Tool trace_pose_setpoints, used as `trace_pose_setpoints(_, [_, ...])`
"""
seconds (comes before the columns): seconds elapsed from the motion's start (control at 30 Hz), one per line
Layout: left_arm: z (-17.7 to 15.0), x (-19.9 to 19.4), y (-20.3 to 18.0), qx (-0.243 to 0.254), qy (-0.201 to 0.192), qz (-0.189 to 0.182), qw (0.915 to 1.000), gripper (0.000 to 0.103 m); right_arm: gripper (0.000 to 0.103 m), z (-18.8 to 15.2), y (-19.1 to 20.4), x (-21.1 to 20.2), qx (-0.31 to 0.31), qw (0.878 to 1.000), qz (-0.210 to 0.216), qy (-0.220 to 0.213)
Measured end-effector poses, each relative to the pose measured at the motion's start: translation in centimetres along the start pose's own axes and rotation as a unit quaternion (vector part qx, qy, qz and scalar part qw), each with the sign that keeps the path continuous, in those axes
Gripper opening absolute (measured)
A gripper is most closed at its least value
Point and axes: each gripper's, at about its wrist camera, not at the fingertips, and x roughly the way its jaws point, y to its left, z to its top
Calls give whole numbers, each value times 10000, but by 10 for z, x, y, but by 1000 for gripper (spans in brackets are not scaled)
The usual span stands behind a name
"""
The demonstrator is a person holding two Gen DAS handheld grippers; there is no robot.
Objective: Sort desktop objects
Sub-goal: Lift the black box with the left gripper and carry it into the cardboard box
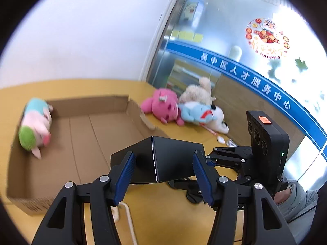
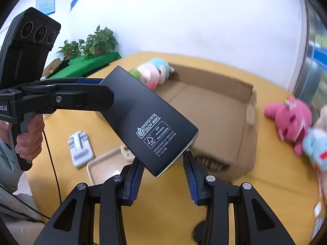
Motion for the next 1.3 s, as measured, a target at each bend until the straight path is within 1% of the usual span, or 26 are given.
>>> trace_pose_setpoints(0.2, [28,-20,1,339,-433,223,9982,56,38,43,6,0,-368,9990,-84,-255])
trace_pose_setpoints(0.43, [69,-38,11,665,-868,441,9930,56,38,96,12,8,-777,9960,-79,-438])
trace_pose_setpoints(0.53, [86,-39,21,758,-961,550,9910,56,38,118,11,13,-836,9951,-36,-526])
trace_pose_setpoints(0.63, [101,-34,33,791,-998,636,9898,56,38,143,1,22,-792,9951,17,-589])
trace_pose_setpoints(0.7, [108,-27,43,755,-968,681,9901,56,38,158,-7,30,-746,9954,23,-606])
trace_pose_setpoints(0.83, [119,-8,73,476,-859,651,9930,56,38,183,-24,50,-689,9961,21,-543])
trace_pose_setpoints(1.0, [125,17,108,98,-780,619,9950,56,38,200,-41,86,-618,9975,99,-320])
trace_pose_setpoints(1.1, [125,38,130,-108,-587,704,9957,56,38,204,-54,112,-483,9985,192,-142])
trace_pose_setpoints(1.3, [116,80,176,-722,-90,664,9951,56,38,206,-84,169,-181,9984,439,295])
